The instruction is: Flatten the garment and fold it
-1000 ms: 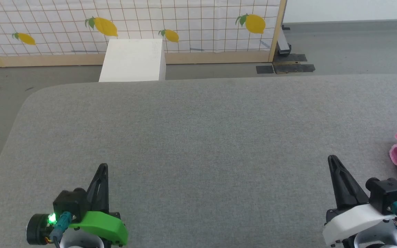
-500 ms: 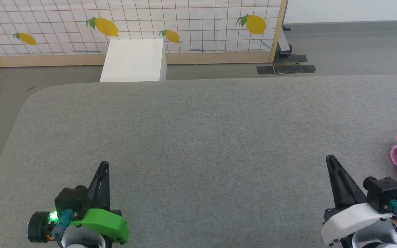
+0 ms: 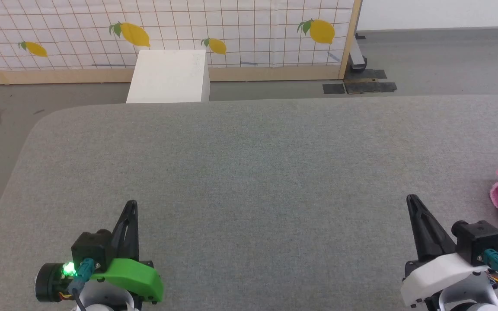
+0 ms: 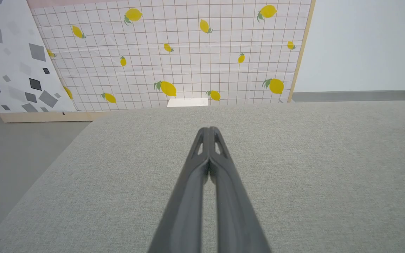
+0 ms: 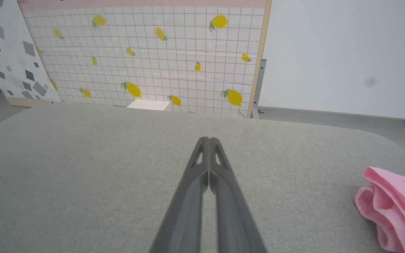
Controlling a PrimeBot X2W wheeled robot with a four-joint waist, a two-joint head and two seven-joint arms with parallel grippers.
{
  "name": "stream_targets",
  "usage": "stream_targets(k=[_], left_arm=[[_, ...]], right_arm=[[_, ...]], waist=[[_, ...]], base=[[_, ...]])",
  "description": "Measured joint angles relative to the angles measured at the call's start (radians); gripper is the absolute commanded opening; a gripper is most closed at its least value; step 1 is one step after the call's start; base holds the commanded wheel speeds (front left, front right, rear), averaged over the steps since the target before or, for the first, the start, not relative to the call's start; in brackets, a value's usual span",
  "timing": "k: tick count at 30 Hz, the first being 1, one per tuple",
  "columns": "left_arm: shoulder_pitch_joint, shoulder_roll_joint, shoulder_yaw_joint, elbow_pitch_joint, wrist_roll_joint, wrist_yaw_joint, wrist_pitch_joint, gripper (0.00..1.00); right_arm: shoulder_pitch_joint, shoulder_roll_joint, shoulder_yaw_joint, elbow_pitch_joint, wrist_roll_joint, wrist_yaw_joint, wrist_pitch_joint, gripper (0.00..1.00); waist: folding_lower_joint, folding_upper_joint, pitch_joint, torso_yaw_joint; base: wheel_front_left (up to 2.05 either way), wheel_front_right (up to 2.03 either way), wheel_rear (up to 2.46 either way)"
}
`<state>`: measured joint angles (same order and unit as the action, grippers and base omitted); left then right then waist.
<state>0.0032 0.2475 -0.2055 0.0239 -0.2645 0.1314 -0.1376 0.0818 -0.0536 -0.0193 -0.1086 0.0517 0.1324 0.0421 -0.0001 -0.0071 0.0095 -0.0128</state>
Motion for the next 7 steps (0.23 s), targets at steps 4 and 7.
stream_targets(k=[4, 7], left_arm=[[0.000, -0.011, 0.012, -0.001, 0.009, -0.009, 0.006, 0.00], [0.000, -0.021, 0.021, -0.001, 0.031, -0.016, 0.013, 0.00]], right_arm=[[-0.001, 0.000, 0.001, 0.006, 0.000, 0.000, -0.004, 0.00], [-0.004, 0.000, 0.002, 0.010, -0.002, 0.000, -0.005, 0.00]], waist=[[0.0000, 0.0000, -0.001, 0.001], [0.0000, 0.0000, -0.001, 0.001]], base=[[0.00, 0.00, 0.00], [0.00, 0.00, 0.00]])
